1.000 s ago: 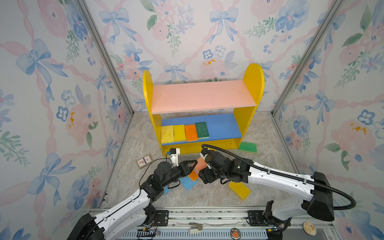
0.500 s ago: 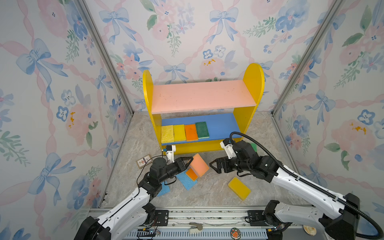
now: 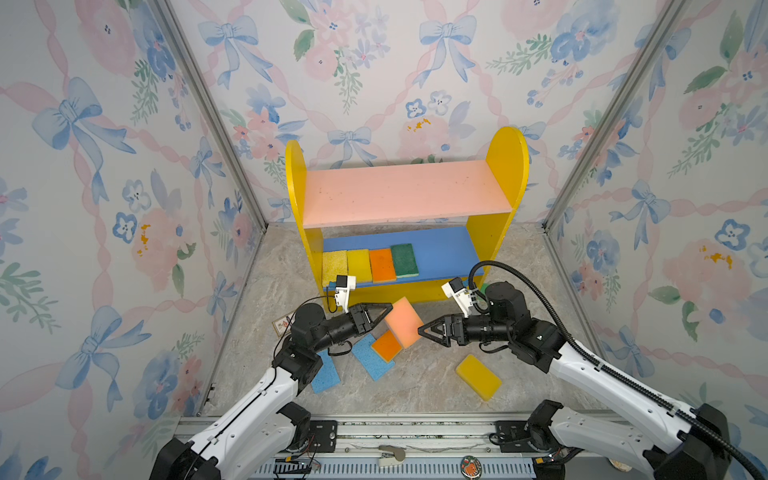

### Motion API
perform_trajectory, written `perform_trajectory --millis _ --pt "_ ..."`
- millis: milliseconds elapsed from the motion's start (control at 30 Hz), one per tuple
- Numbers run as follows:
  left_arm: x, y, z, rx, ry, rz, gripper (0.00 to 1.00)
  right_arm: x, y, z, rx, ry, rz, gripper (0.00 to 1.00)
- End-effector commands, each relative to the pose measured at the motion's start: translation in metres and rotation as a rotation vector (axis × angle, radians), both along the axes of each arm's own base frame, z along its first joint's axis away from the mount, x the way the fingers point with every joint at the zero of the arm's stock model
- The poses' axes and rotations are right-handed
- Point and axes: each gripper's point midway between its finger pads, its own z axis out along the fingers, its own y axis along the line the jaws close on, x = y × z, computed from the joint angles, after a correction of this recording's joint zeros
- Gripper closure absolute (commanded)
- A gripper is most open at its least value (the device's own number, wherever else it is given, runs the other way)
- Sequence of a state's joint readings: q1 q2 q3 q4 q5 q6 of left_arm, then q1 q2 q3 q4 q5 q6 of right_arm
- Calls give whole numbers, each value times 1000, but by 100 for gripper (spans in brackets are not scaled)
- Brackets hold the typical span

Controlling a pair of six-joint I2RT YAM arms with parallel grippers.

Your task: Place and organize the cleaning sponges onto the shelf

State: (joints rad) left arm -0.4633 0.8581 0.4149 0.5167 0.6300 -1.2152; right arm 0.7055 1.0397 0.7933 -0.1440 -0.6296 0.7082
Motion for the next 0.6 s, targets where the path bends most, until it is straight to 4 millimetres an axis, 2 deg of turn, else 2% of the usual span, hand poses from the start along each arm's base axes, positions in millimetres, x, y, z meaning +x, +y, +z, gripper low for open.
perform_trajectory --millis 0,233,500,567 --pt "-7 0 14 -58 -24 -27 75 -2 11 11 80 0 46 9" --pt "-8 0 16 -72 -23 -34 76 -3 20 9 94 8 54 17" --pt "-5 -1 10 -64 -15 -33 76 -3 18 17 118 -5 29 44" --pt "-5 -2 11 -65 -16 -34 76 -3 18 18 122 -6 25 48"
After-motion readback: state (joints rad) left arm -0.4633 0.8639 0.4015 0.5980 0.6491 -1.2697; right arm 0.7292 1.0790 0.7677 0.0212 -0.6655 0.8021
